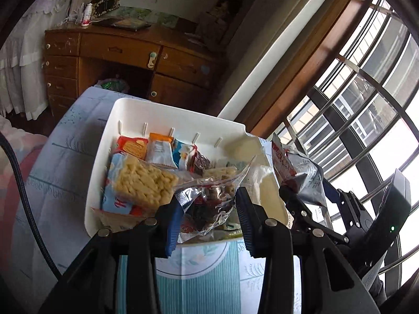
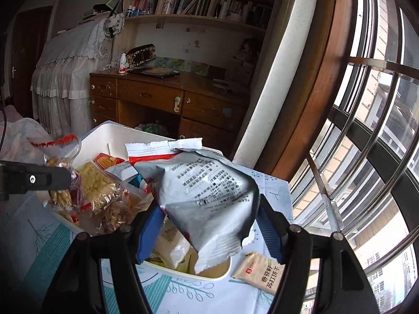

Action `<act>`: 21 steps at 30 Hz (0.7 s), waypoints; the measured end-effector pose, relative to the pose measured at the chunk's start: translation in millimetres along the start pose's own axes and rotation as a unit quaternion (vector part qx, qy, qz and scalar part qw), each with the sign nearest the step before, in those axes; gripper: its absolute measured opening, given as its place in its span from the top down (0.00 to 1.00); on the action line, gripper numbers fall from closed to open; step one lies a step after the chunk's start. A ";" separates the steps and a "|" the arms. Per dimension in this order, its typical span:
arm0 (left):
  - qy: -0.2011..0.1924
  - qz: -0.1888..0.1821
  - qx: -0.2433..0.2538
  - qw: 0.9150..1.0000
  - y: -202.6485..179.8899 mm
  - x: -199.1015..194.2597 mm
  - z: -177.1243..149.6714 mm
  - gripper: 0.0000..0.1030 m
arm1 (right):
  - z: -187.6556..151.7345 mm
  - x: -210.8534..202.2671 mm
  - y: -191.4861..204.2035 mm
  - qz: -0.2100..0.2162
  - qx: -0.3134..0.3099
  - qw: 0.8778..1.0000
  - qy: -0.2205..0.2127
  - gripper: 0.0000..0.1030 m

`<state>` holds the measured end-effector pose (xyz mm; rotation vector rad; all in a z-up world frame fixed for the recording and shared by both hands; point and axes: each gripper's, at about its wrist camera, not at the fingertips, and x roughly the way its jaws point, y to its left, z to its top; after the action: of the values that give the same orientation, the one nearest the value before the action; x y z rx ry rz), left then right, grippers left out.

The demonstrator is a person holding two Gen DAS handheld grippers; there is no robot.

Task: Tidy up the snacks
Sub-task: 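Open both tools to release the bags into the bin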

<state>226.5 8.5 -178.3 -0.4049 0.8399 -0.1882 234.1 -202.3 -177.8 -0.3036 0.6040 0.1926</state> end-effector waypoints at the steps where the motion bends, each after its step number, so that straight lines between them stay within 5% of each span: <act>1: -0.003 0.002 -0.002 1.000 5.5 0.8 4.1 0.63 | 1.7 1.9 5.4 0.000 0.000 1.000 0.001 0.33; 13: -0.005 0.017 -0.021 1.000 61.8 12.2 28.8 0.61 | 20.0 31.7 61.6 0.020 0.012 1.000 0.017 0.32; 14: -0.004 0.018 -0.021 1.000 64.2 12.7 29.0 0.58 | 21.2 34.3 64.2 0.023 0.016 0.999 0.019 0.32; 16: 0.000 0.021 -0.012 1.000 65.8 13.5 30.8 0.36 | 22.3 37.1 68.1 0.027 0.020 0.999 0.020 0.28; 18: -0.004 0.022 -0.005 1.000 65.9 11.9 31.3 0.35 | 23.2 38.1 72.6 0.027 0.017 0.999 0.020 0.14; 21: 0.006 0.015 -0.004 1.000 62.4 13.0 31.4 0.30 | 24.9 38.7 75.5 0.026 0.015 0.999 0.020 0.12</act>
<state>259.0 69.6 -194.6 -0.3977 0.8574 -0.1590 258.4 -119.7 -197.8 -0.2638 0.6549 0.2279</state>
